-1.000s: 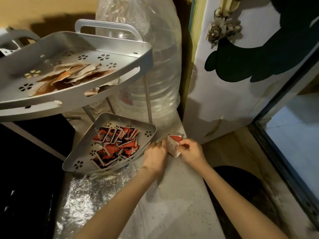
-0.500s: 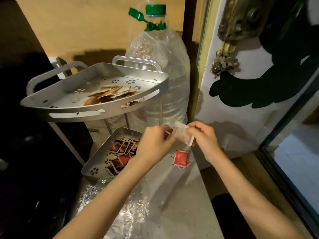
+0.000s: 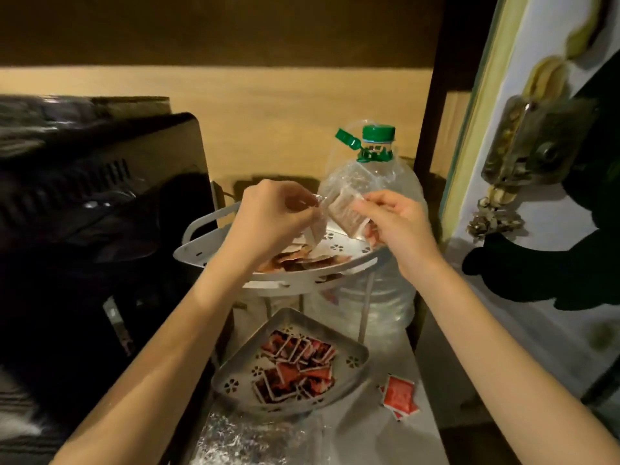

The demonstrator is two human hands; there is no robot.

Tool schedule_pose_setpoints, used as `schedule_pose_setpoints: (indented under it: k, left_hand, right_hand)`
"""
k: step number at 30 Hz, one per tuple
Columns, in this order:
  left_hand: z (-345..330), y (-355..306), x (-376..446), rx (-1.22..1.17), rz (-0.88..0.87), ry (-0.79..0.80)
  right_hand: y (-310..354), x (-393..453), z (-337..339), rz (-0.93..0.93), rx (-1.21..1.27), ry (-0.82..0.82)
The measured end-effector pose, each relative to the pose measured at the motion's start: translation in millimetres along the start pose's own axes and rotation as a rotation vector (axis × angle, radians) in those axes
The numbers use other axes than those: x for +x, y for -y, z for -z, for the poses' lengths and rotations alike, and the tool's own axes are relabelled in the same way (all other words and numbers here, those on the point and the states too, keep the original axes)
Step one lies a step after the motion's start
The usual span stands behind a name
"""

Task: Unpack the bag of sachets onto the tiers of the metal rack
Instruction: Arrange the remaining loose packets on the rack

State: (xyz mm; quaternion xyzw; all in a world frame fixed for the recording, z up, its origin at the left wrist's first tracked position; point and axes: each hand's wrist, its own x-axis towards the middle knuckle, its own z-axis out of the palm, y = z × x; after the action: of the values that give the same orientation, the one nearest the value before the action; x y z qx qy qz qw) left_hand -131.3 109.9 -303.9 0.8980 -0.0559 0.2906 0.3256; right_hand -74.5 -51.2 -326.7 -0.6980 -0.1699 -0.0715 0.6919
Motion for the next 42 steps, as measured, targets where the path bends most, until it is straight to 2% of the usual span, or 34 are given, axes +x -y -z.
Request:
schedule_pose_setpoints:
  k: [5, 9, 15, 18, 21, 23, 27, 32, 37, 42]
  left_hand:
    - [8.0, 50.5, 6.1, 0.033, 0.198, 0.001]
    - [7.3, 77.5, 5.0, 0.13, 0.336, 0.055]
    - [6.8, 84.9, 9.9, 0.359, 0.426, 0.065]
    - [2.4, 85.4, 10.9, 0.491, 0.458, 0.072]
    - [-2.9, 82.7, 10.0, 0.618, 0.424, 0.088]
    - [-5.1, 79.3, 8.7, 0.629, 0.393, 0.085]
    - [-4.6, 61.7, 7.9, 0.401, 0.261, 0.051]
    - [-12.9, 18.9, 7.2, -0.04, 0.045, 0.072]
    - [-49.0, -16.0, -9.9, -0.316, -0.043, 0.056]
    - [-107.0, -35.8, -44.7, -0.505, -0.179, 0.136]
  right_hand:
    - [-7.4, 23.8, -34.8, -0.138, -0.054, 0.172]
    - [-18.2, 41.9, -61.9, -0.089, -0.309, 0.234]
    - [-25.3, 57.5, -88.8, 0.041, -0.781, 0.246]
    - [-27.4, 57.6, -91.8, 0.1, -0.998, 0.303]
    - [-28.9, 55.5, -89.3, 0.109, -1.096, 0.375]
    - [-27.8, 54.5, -85.1, 0.102, -1.051, 0.394]
    - [-19.1, 51.1, -70.6, 0.115, -0.795, 0.449]
    - [-1.5, 35.8, -33.4, 0.125, -0.698, 0.511]
    - [-0.6, 7.9, 16.9, 0.159, -0.529, 0.394]
    - [-37.0, -35.0, 67.3, 0.148, -0.453, 0.163]
